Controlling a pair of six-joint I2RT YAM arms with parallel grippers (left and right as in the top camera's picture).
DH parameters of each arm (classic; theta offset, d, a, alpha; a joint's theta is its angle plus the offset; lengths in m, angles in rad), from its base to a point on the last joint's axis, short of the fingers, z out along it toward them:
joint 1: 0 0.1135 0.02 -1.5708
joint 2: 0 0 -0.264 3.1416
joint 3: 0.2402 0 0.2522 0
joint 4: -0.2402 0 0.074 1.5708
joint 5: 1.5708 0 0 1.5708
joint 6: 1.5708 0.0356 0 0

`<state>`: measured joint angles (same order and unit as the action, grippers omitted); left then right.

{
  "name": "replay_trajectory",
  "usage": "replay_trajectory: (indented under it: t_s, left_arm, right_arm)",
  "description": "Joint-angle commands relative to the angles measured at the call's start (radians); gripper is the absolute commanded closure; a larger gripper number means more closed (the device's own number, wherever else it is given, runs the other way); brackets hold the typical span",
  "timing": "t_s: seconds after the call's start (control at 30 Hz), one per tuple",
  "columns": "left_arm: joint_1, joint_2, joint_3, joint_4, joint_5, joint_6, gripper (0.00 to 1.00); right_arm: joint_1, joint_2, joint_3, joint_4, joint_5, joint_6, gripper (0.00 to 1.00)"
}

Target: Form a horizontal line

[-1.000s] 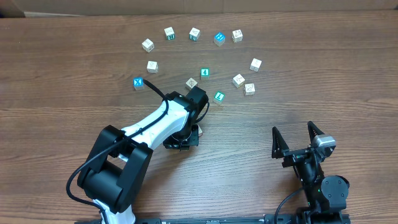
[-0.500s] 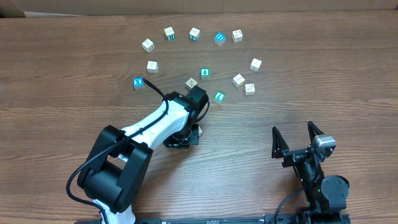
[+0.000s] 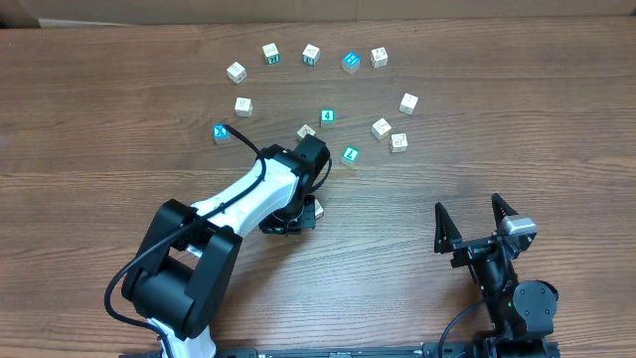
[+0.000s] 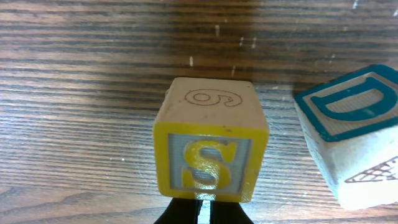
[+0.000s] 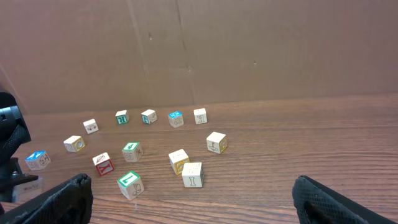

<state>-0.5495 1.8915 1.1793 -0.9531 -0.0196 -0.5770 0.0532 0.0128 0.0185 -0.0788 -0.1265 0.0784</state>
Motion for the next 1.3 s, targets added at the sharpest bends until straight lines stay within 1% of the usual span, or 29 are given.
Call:
replay_trajectory:
  t_s: [0.0,0.07,0.17,0.37,0.47,0.63,0.97,1.13,1.27]
  left_arm:
    - [0.006,-0.007,-0.002,-0.008,-0.008,-0.006,0.96]
    - [0.006,-0.007,-0.002,-0.021,0.021,0.002,0.96]
    - [0.006,-0.007,0.014,-0.063,0.072,0.050,0.96]
    - [0.005,-0.011,0.142,-0.199,0.072,0.061,0.96]
    - [0.004,-0.011,0.206,-0.221,0.078,0.060,0.96]
    - [-0.021,-0.010,0.229,-0.129,0.133,0.056,0.96]
    - [-0.123,-0.006,0.228,0.075,0.089,0.057,0.96]
    - [-0.154,-0.004,0.224,0.140,0.087,0.058,0.96]
    - [-0.158,-0.004,0.224,0.157,0.097,0.058,0.96]
  right_arm:
    - [0.005,-0.010,-0.010,0.005,0.005,0.002,0.00]
    - [0.005,-0.010,-0.010,0.005,0.005,0.002,0.00]
    - [0.005,-0.010,-0.010,0.005,0.005,0.002,0.00]
    - [0.005,-0.010,-0.010,0.005,0.005,0.002,0.00]
    - [0.005,-0.010,-0.010,0.005,0.005,0.002,0.00]
    - [0.005,-0.010,-0.010,0.005,0.005,0.002,0.00]
    - [0.005,-0.010,-0.010,0.005,0.005,0.002,0.00]
    - [0.005,-0.010,-0.010,0.005,0.005,0.002,0.00]
    - [0.005,-0.010,-0.010,0.005,0.005,0.002,0.00]
